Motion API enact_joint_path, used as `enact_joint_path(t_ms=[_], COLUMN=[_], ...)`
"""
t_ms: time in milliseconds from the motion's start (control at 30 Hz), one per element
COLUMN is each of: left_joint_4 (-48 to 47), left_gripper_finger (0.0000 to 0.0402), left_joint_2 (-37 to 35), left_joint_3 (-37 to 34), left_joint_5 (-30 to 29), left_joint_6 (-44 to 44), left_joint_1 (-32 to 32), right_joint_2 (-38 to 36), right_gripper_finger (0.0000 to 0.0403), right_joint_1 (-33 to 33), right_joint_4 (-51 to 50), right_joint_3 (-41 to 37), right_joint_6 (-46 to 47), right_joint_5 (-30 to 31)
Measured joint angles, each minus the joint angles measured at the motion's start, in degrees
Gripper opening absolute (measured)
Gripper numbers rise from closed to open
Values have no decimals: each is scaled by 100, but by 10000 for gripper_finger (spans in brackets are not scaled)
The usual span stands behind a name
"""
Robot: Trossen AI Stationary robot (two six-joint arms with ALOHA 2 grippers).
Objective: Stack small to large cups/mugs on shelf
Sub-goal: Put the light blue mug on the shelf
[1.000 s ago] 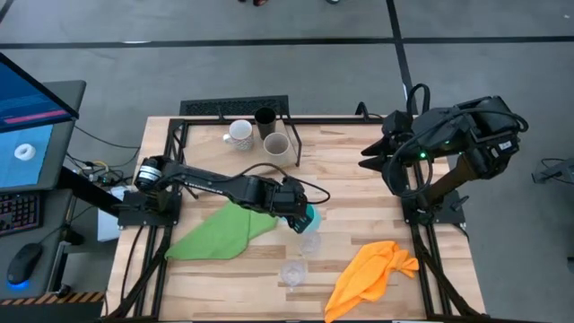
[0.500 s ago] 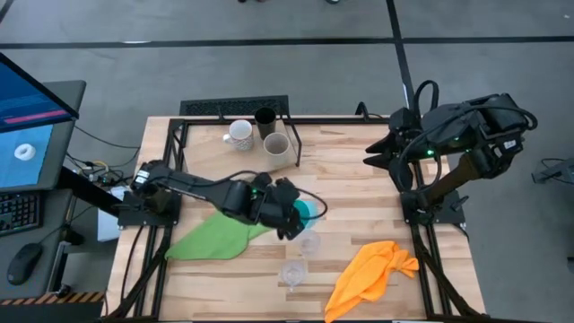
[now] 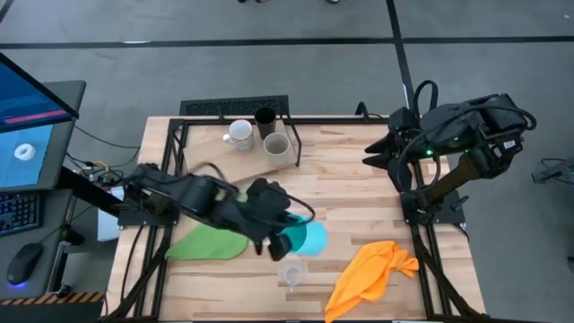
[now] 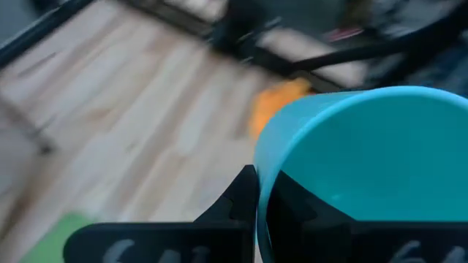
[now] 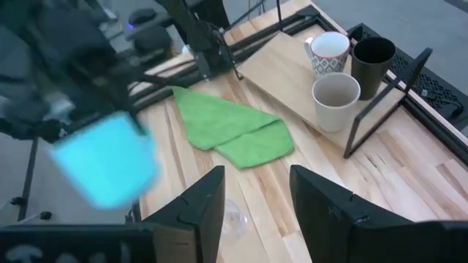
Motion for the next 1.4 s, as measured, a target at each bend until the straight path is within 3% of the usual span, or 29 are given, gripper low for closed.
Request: enact_joint_path(t_ms=[167,300,467,767,1000,1067,1133,1267,1333,1400], left_joint_4=[1083,1331,1731,2659,3042,3078,2974,1729,694,-489], left_gripper_finger=[2,2,2,2,2,2,2,2,2,2], left_joint_2=[-643,-1105,-1506,-1946,-2115,-2116,-2135,-2252,-2256,-2248], left_joint_3=[-197,-197,-199,-204,-204,-208,-208,-208,-208,-209], left_joint_5=[1010,1082,1443,3229,3325,3081,2324,-126,-1354,-2186], left_joint_6=[287,343,1121,2520,3569,3639,3450,2305,1346,-39], left_joint_1=[-45,-146,-356,-923,-1344,-1384,-1419,-1377,-1266,-1129], right_joint_2=[0,0,1,2,2,2,2,2,2,2], right_gripper_finger=[175,175,175,175,175,175,175,175,175,175], right_joint_1=[0,0,0,0,-46,-49,-48,-48,-48,-48], right_joint_4=[92,94,160,161,157,157,155,139,127,127], right_joint_3=[2,2,2,2,2,2,2,2,2,1], right_joint_6=[-26,-139,-254,-287,-316,-316,-316,-316,-316,-316], right_joint_5=[0,1,2,26,100,111,114,114,115,114])
